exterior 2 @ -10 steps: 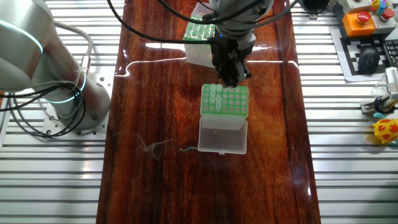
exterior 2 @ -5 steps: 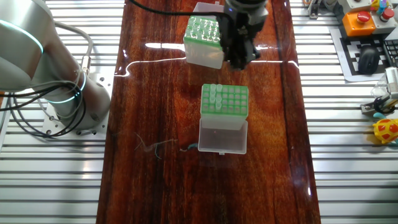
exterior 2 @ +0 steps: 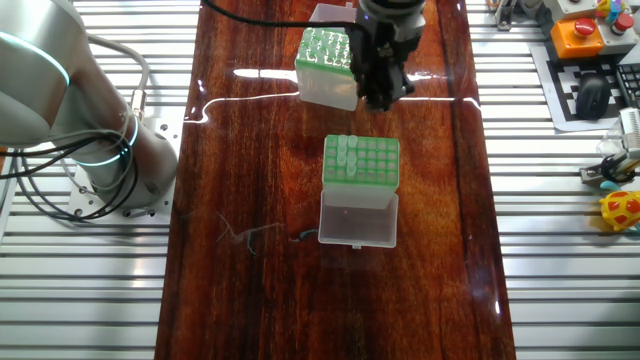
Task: Transfer all large pipette tips from one holder to another
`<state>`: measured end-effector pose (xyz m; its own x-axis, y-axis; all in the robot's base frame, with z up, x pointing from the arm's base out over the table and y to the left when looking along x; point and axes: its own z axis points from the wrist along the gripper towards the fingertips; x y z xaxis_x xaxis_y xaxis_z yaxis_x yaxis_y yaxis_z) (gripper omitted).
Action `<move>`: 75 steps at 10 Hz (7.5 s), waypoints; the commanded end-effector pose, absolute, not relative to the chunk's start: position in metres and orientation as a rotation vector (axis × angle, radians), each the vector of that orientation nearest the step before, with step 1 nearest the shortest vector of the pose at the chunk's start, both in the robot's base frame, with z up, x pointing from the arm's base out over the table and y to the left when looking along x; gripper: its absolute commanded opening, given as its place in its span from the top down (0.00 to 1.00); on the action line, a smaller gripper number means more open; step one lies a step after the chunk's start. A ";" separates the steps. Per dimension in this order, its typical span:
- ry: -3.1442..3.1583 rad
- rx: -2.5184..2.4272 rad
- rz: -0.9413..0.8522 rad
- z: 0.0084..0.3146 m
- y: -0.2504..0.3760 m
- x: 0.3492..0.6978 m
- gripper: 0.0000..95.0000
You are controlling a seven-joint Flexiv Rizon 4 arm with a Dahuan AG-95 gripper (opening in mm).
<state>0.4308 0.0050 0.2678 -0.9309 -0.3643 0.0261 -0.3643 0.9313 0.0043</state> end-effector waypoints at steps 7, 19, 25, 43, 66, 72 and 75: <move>-3.099 0.398 0.013 0.251 0.073 0.445 0.80; -3.073 0.518 -0.036 0.220 0.128 0.406 0.80; -3.067 0.557 -0.042 0.222 0.138 0.395 0.80; -3.028 0.525 -0.085 0.165 0.174 0.389 0.80; -3.030 0.586 -0.104 0.225 0.167 0.384 1.00; -3.027 0.625 -0.106 0.303 0.158 0.383 1.00; -3.031 0.659 -0.099 0.303 0.158 0.383 1.00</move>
<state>0.3843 0.1585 0.3023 -0.9082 -0.4177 0.0248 -0.4153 0.9070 0.0695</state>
